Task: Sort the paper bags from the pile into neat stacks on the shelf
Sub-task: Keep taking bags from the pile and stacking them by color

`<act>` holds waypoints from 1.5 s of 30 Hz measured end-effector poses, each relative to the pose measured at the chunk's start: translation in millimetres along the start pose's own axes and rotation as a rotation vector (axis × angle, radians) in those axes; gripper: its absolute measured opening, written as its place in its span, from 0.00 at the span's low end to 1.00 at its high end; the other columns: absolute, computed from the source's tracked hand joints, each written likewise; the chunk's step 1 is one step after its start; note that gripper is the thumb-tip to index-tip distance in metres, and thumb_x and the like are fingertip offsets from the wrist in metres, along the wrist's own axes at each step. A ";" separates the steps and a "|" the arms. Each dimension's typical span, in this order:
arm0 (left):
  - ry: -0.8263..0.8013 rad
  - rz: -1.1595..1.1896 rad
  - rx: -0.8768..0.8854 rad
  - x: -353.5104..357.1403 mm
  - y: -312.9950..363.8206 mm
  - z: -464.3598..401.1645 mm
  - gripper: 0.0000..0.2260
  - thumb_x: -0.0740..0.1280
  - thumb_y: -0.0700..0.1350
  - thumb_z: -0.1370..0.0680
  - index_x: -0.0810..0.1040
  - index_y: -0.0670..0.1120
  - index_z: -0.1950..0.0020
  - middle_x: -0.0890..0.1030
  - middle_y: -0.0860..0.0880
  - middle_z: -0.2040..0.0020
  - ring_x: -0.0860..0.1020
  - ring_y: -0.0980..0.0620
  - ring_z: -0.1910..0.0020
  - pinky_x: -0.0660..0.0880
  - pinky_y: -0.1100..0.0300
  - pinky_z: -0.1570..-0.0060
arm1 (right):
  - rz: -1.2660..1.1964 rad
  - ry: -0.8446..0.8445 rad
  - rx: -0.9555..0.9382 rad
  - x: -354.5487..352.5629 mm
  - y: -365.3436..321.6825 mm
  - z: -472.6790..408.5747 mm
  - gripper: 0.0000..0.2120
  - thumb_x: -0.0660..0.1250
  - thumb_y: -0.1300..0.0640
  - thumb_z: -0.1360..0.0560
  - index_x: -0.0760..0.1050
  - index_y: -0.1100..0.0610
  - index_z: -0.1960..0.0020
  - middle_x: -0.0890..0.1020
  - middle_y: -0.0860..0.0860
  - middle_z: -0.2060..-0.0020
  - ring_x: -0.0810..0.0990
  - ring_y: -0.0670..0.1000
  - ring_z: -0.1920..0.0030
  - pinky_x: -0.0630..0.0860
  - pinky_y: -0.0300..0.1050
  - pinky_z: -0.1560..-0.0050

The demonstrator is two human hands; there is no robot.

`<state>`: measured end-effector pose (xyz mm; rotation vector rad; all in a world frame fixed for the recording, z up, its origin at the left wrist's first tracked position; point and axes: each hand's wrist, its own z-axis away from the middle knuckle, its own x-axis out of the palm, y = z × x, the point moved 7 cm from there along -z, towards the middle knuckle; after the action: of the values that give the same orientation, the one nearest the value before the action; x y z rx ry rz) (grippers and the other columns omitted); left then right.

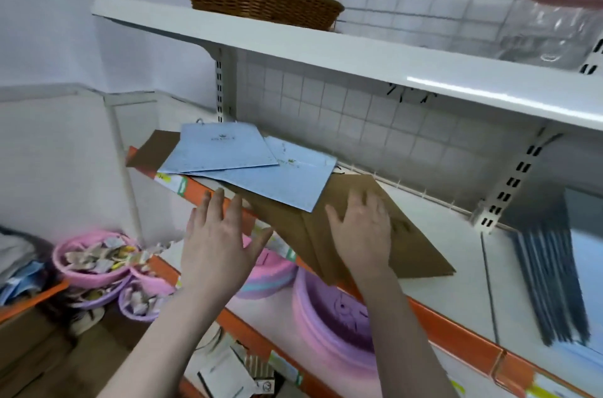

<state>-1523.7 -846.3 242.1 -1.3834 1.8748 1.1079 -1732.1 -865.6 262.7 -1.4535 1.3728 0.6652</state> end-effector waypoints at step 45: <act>-0.140 0.504 -0.219 67.2 -147.6 -184.7 0.35 0.75 0.49 0.32 0.64 0.44 0.29 0.66 0.40 0.35 0.67 0.41 0.39 0.68 0.53 0.45 | -0.556 -0.083 0.256 137.6 -130.0 -188.6 0.16 0.70 0.50 0.31 0.74 0.60 0.50 0.77 0.56 0.49 0.76 0.55 0.52 0.71 0.45 0.56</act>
<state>-1398.0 -1057.4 238.0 -0.9231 2.1037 1.6494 -1623.5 -1109.2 245.1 -1.4860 0.8871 0.1803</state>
